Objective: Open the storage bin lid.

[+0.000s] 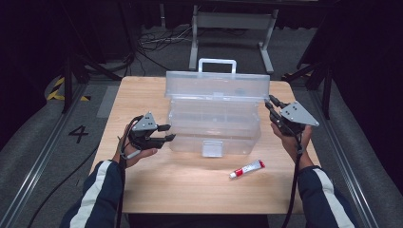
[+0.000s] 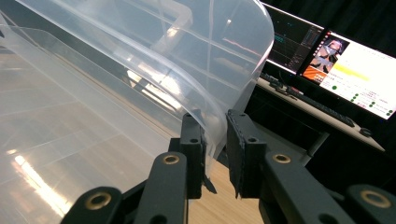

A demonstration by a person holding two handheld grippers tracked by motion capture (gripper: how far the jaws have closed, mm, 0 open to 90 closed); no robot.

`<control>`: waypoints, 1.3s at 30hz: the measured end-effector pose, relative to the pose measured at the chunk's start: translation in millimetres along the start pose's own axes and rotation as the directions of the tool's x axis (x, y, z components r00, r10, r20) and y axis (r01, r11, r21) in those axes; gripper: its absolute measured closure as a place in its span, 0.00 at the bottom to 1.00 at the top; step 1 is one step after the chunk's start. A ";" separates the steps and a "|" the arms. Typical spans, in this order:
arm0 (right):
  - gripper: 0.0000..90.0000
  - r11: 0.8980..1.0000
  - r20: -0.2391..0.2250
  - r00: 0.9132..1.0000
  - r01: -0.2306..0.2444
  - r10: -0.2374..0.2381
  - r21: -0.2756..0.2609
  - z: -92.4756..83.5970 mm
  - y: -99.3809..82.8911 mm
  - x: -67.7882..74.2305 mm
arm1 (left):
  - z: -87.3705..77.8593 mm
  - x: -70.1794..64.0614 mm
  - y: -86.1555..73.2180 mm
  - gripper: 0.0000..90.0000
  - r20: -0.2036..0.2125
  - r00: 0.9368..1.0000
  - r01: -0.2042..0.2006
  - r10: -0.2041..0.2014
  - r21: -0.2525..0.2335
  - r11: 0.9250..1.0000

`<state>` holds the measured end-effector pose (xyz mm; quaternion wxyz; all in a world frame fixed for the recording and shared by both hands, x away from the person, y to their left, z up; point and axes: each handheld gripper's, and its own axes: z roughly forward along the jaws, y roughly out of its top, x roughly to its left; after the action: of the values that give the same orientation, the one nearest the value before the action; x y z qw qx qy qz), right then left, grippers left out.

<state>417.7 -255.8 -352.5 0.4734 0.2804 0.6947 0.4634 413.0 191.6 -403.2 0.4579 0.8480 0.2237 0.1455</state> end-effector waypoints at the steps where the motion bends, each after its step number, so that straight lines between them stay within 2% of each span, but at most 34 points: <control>1: 0.87 1.000 0.004 1.000 0.001 -0.001 0.000 0.9 1.0 -0.4 | 0.1 0.0 0.0 0.63 0.000 1.000 0.000 0.000 0.000 1.000; 28: 0.90 0.999 0.019 1.000 -0.019 0.018 0.048 24.0 26.9 -18.7 | 1.6 0.4 1.1 0.61 0.000 1.000 -0.004 0.004 0.008 1.000; 31: 0.90 0.999 0.021 1.000 -0.021 0.020 0.050 26.6 28.5 -20.7 | 1.6 -0.5 2.0 0.60 -0.007 1.000 -0.015 0.015 0.015 1.000; 34: 0.90 0.998 0.023 1.000 -0.020 0.019 0.054 27.7 29.8 -21.3 | -0.2 -2.1 4.2 0.59 0.000 1.000 -0.020 0.020 0.004 1.000; 39: 0.91 0.998 0.020 1.000 -0.023 0.022 0.056 30.6 31.5 -23.6 | -1.4 -7.4 11.6 0.60 0.015 0.999 -0.052 0.052 -0.007 0.999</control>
<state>453.5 -250.8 -318.2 0.4667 0.3057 0.6997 0.4463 408.9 183.3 -393.0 0.4585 0.8531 0.1975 0.1518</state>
